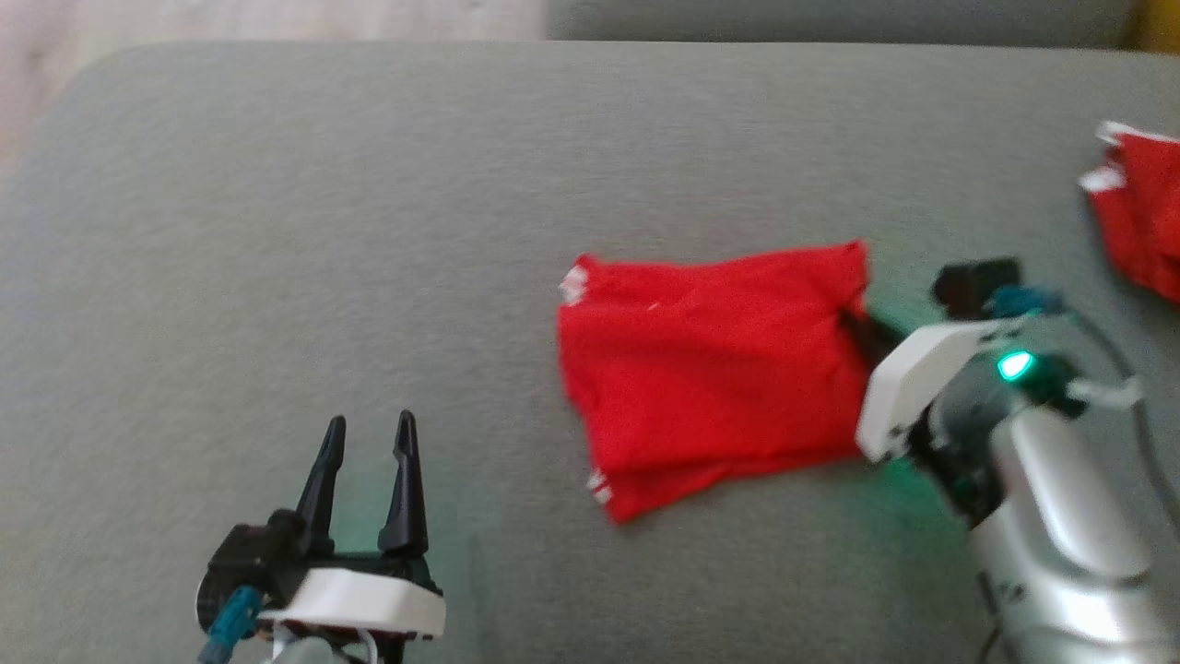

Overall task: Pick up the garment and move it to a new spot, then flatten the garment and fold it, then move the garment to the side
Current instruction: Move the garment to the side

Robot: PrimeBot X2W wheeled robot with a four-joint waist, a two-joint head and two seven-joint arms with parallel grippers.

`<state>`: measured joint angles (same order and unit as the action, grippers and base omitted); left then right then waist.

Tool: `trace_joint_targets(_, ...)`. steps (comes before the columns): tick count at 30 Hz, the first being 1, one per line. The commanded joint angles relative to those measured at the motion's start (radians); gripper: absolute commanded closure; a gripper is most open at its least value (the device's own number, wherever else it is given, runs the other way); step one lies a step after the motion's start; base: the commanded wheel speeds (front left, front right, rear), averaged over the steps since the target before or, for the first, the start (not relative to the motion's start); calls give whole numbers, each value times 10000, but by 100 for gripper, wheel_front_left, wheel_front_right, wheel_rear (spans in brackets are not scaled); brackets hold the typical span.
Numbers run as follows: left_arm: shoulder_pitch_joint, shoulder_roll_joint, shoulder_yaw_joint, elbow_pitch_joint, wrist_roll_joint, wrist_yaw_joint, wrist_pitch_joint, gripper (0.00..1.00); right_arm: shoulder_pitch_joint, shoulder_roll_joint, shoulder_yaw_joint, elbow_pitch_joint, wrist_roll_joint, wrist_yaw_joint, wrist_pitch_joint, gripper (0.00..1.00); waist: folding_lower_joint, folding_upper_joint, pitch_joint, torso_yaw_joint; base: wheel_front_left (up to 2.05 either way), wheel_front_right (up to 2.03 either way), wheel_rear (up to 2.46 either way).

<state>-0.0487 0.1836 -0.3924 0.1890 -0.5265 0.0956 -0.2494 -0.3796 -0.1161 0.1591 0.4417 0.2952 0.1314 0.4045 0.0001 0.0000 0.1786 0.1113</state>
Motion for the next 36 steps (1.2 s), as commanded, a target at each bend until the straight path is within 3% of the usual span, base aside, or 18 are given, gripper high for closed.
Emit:
trace_joint_targets(1,-422,59,265,-266,91,-18,-120,0,-440,-255,94,-422,-101,-7,-96,100,-1,0,83,-661,0,0,0)
trace_joint_targets(9,-924,265,328,-420,244,16,-54,0,-1123,-1218,-128,-1060,-99,-7,67,100,-1,0,786,-2678,0,0,0)
trace_joint_targets(17,-1591,377,178,-492,423,-45,149,0,-1590,-1368,-260,-1594,-10,-7,97,100,-1,0,1405,-3958,0,0,0)
trace_joint_targets(25,-1782,436,-4,-449,497,-80,300,0,-2049,-1079,-281,-1831,20,-7,1,100,-1,0,1568,-4102,0,0,0)
trace_joint_targets(36,-1755,469,88,-490,406,47,253,0,-3771,-1192,-397,-1194,-226,-7,549,100,-1,0,1566,-3320,0,0,0)
